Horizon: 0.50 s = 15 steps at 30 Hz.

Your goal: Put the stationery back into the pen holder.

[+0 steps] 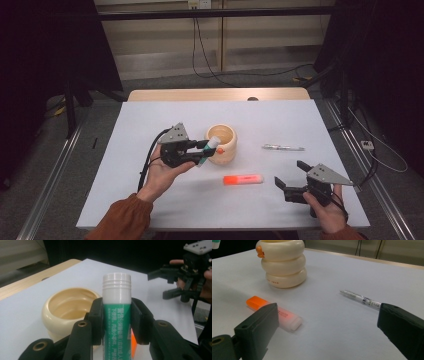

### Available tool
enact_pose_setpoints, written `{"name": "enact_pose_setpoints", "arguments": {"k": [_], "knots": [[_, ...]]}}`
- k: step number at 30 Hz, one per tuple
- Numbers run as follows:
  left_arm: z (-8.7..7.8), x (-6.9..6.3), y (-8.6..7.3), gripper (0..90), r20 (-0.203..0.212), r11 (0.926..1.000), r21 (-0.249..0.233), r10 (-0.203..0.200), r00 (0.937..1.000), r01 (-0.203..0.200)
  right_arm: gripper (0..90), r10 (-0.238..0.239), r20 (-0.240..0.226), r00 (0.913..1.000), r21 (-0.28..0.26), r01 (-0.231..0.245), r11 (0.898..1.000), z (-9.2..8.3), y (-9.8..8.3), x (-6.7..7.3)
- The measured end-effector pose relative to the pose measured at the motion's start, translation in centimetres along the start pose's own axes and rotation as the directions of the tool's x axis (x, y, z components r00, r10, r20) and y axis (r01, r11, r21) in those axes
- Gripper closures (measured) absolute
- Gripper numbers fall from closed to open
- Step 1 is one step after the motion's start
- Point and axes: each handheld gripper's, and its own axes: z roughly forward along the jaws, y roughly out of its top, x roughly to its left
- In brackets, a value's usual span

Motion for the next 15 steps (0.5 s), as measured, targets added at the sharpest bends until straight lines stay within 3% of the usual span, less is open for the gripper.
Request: {"name": "enact_pose_setpoints", "arguments": {"k": [7,15], "knots": [[0.5,0.3,0.8,65.9,-0.014,0.9991,-0.038,0.017,0.9998,-0.018,3.4,-0.001,0.0,1.0,0.0,0.001,1.0,0.0,0.0,0.0],[1.0,1.0,1.5,65.9,-0.024,0.9982,-0.059,-0.011,0.9997,0.009,3.4,-0.001,-0.002,1.0,0.001,0.001,1.0,0.0,0.0,0.0]]}}
